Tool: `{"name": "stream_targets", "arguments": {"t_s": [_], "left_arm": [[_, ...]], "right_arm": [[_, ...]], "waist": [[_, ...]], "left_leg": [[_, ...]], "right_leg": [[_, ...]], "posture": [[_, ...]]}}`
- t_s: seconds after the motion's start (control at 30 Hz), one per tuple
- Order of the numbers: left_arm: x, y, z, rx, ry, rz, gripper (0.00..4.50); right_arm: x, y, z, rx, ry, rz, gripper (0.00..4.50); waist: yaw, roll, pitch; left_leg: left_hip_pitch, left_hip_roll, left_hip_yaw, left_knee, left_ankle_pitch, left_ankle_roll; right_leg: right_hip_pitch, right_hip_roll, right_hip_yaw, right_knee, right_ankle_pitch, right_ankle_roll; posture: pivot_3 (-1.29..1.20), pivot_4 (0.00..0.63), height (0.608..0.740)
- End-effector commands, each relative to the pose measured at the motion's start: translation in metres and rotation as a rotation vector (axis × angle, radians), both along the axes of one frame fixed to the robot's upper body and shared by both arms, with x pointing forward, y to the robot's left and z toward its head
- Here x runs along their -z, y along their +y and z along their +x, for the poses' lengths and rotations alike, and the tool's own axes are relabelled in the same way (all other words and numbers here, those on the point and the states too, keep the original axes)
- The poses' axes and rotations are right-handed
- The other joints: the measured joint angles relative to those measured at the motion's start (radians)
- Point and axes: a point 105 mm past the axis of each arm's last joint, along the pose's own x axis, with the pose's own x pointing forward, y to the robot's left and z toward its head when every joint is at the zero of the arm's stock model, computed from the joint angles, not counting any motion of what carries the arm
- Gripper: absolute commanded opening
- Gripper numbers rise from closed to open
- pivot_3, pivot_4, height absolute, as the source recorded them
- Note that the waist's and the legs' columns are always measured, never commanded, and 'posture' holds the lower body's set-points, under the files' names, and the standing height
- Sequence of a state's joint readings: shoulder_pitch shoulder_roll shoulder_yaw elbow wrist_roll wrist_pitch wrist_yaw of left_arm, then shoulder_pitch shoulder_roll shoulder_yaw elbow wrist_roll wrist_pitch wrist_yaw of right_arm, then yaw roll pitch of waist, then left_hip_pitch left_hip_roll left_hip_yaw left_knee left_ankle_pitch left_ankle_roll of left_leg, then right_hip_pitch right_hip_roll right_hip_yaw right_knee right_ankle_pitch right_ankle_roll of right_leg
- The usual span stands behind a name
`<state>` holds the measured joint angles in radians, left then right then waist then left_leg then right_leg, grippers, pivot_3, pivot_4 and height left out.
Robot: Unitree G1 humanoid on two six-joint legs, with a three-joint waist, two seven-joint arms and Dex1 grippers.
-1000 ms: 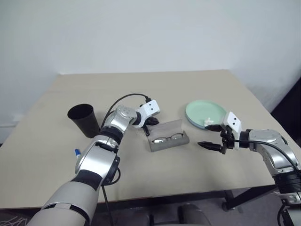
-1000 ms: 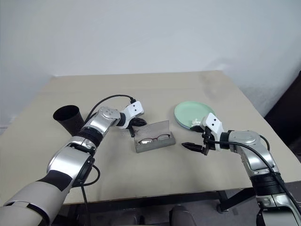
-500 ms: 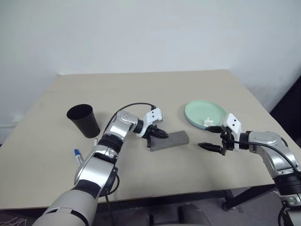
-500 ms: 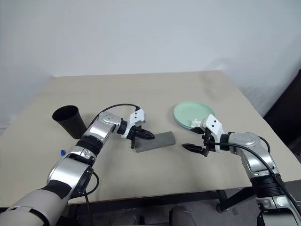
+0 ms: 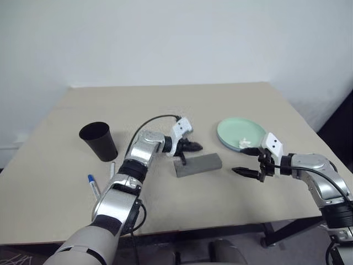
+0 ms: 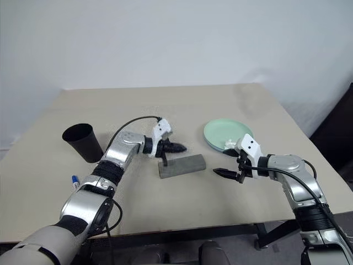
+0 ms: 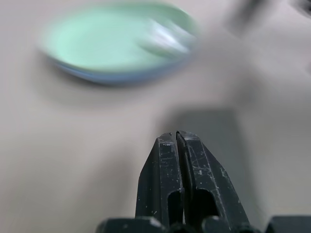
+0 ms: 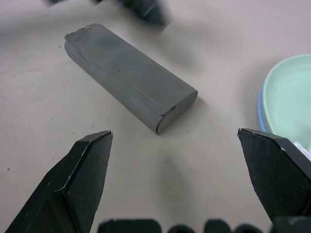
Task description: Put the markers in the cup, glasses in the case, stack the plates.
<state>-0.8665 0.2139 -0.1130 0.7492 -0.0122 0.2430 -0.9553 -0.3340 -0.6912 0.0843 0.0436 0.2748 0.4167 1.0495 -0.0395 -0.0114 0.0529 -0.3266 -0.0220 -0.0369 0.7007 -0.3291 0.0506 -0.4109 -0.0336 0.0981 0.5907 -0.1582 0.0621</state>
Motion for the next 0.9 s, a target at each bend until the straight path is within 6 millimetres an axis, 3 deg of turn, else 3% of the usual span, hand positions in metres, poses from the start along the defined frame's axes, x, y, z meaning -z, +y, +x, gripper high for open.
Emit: {"name": "stream_targets", "arguments": {"t_s": [0.03,0.2,0.37,0.5,0.77,0.9], "left_arm": [[-0.036,0.016,0.024,-0.252,-0.190,-0.025,0.02],[-0.039,0.048,0.023,-0.608,-0.230,-0.023,0.02],[-0.020,0.072,-0.002,-0.866,-0.079,-0.031,0.02],[-0.019,0.095,-0.022,-1.044,-0.016,0.001,0.02],[-0.013,0.124,-0.060,-1.251,0.016,0.155,0.02],[-0.005,0.131,-0.078,-1.260,0.097,0.193,0.02]], "right_arm": [[-0.018,0.002,0.003,-0.011,-0.068,0.009,4.50],[-0.018,0.000,0.004,-0.007,-0.066,0.007,4.50],[-0.020,-0.001,0.007,-0.008,-0.067,0.003,4.50],[-0.020,-0.002,0.008,-0.016,-0.064,-0.003,4.50],[-0.020,-0.001,0.012,-0.030,-0.064,-0.004,4.50],[-0.021,-0.001,0.014,-0.033,-0.066,-0.005,4.50]], "waist": [[0.001,0.000,0.000],[0.003,0.000,0.000],[0.006,0.000,0.000],[0.006,0.000,0.000],[0.000,0.000,0.000],[-0.003,0.000,0.000]], "left_leg": [[0.000,0.000,0.000,0.000,0.000,0.000],[0.001,0.000,-0.001,-0.001,0.000,0.000],[0.001,0.000,-0.002,-0.001,0.000,0.000],[0.001,0.000,-0.001,-0.001,0.000,-0.001],[0.002,0.000,0.000,-0.001,0.000,-0.002],[0.002,0.000,0.000,-0.001,0.001,-0.002]], "right_leg": [[0.000,0.000,0.000,0.000,0.000,0.000],[0.000,-0.001,0.001,0.000,0.000,0.000],[0.000,-0.001,0.000,0.000,0.003,-0.003],[0.000,-0.001,-0.001,0.000,0.001,-0.001],[0.001,-0.001,-0.001,0.000,0.002,-0.001],[0.001,-0.001,-0.001,0.000,0.001,-0.001]], "posture": [[0.00,0.000,0.740],[0.00,0.000,0.740],[0.00,0.000,0.740],[0.00,0.000,0.740],[0.00,0.000,0.740],[0.00,0.000,0.740]]}}
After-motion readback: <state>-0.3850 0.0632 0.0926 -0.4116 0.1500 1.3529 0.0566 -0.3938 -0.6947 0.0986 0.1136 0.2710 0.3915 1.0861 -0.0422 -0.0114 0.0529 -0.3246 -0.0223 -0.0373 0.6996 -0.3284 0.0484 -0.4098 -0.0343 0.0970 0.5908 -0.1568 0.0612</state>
